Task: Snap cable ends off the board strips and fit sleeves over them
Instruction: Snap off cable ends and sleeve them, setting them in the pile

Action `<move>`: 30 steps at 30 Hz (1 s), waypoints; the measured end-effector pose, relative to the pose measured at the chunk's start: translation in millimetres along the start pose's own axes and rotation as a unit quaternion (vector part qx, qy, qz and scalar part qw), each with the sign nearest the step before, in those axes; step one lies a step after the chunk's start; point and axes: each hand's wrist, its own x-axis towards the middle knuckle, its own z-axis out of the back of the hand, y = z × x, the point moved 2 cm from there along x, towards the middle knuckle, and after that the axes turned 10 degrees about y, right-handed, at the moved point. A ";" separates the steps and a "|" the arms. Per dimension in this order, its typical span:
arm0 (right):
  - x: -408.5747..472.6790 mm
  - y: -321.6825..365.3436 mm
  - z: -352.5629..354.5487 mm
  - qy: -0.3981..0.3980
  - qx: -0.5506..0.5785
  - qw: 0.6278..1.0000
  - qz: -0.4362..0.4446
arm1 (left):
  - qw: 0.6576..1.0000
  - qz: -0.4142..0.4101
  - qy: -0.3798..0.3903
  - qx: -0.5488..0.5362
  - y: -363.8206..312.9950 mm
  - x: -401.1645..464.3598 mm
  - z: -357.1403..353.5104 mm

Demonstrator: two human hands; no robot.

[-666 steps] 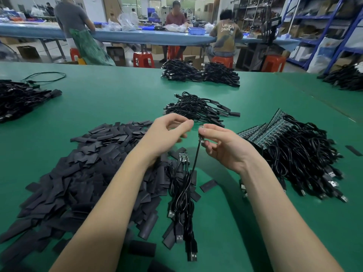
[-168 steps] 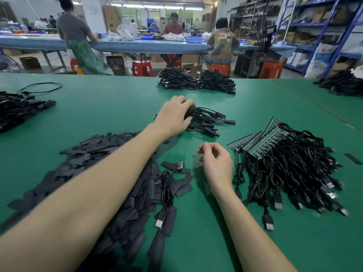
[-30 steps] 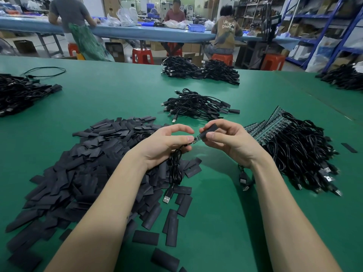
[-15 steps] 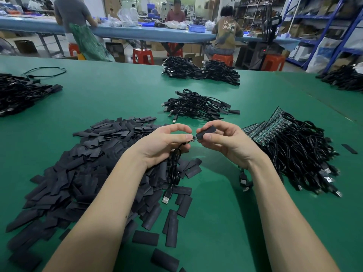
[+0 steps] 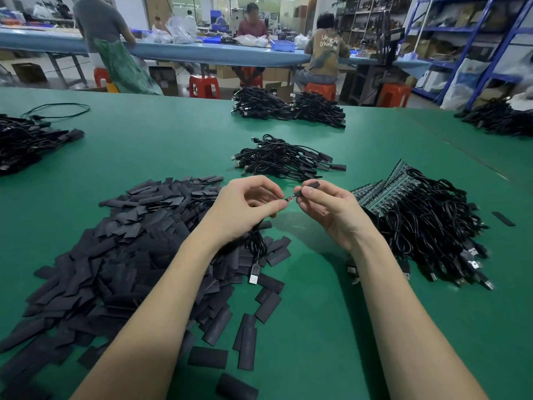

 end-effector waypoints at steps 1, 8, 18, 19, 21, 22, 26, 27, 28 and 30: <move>0.3 0.1 0.6 -0.004 0.007 1.000 -0.002 | 1.000 -0.004 0.002 0.006 0.3 -0.4 -0.3; -0.1 -2.6 2.6 0.022 0.022 0.999 -0.023 | 1.000 0.006 0.005 0.020 4.2 -3.2 4.4; -0.9 -5.1 -1.3 0.015 0.028 0.999 -0.041 | 0.999 -0.014 -0.005 0.036 2.4 -2.5 -0.6; -1.1 -4.8 -0.6 0.015 0.028 0.999 -0.041 | 0.999 -0.015 -0.004 0.035 2.1 -2.3 -1.6; -0.5 -5.6 -0.6 0.022 0.026 0.999 -0.039 | 0.999 -0.020 -0.003 0.031 1.3 -2.0 -2.9; -0.3 -6.6 -1.7 0.029 0.024 0.999 -0.039 | 0.999 -0.025 -0.003 0.027 0.5 -2.1 -3.3; 1.4 -10.3 -4.6 0.048 0.027 0.998 -0.033 | 0.999 -0.035 -0.005 -0.001 0.0 -2.0 -1.0; 1.3 -10.2 -5.2 0.052 0.029 0.998 -0.032 | 0.999 -0.035 -0.003 -0.008 -0.5 -2.1 -1.0; 1.2 -10.0 -5.4 0.056 0.031 0.997 -0.031 | 0.999 -0.036 -0.001 -0.016 -1.0 -2.0 -1.3; 0.8 -9.8 -5.5 0.063 0.032 0.997 -0.031 | 0.999 -0.042 0.002 -0.029 -2.0 -1.0 -1.9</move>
